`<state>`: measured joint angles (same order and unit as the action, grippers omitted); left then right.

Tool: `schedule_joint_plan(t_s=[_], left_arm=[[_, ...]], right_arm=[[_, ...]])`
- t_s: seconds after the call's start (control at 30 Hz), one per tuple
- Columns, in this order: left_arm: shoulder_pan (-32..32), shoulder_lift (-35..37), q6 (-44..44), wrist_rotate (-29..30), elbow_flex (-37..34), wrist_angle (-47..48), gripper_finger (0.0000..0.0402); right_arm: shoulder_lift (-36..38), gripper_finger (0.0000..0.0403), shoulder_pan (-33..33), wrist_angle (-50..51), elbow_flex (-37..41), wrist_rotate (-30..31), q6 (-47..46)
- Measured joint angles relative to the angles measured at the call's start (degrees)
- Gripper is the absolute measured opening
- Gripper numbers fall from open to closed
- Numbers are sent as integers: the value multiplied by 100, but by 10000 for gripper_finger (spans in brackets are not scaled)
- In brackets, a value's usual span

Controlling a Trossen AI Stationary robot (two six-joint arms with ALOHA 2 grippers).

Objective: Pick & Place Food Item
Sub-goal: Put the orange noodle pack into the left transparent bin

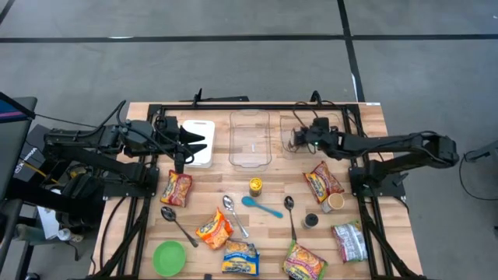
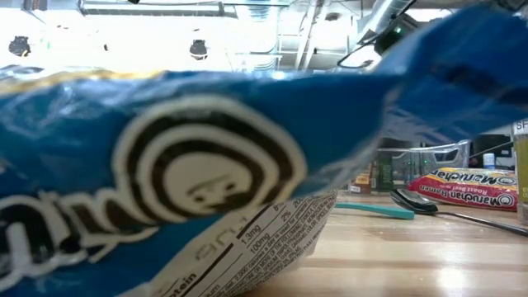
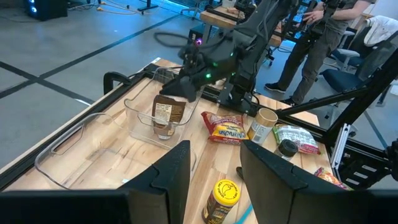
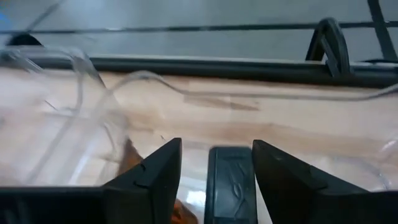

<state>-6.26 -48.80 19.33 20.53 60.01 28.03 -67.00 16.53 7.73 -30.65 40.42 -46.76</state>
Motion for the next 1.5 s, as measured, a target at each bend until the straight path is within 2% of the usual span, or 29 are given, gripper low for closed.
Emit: schedule_joint_plan(t_s=[0.3, 0.43, 0.57, 0.77, 0.9, 1.17, 1.33, 1.5], left_arm=[[0, 0, 0, 0, 0, 0, 136], [0, 0, 0, 0, 0, 0, 136], [1, 0, 0, 0, 0, 0, 136], [2, 0, -92, 2, 0, -2, 136], [1, 0, -96, 2, 0, -2, 136], [2, 0, -105, 2, 0, -2, 136], [2, 0, -105, 1, 0, 0, 136], [2, 0, -105, 2, 0, -2, 136]], right_arm=[[1203, 177, -5, -5, 0, -15, 236], [1741, 173, -66, -63, 0, -257, 234], [2175, 169, -225, -130, -2, -913, 218], [2537, 151, -631, -510, -2, -2436, 150], [2589, 124, -1034, -665, -2, -2968, 105], [2574, 56, -1872, -629, -2, -3113, -369], [2578, 9, -2172, -628, -2, -3112, -428], [2578, 8, -2262, -627, -2, -3108, -429]])
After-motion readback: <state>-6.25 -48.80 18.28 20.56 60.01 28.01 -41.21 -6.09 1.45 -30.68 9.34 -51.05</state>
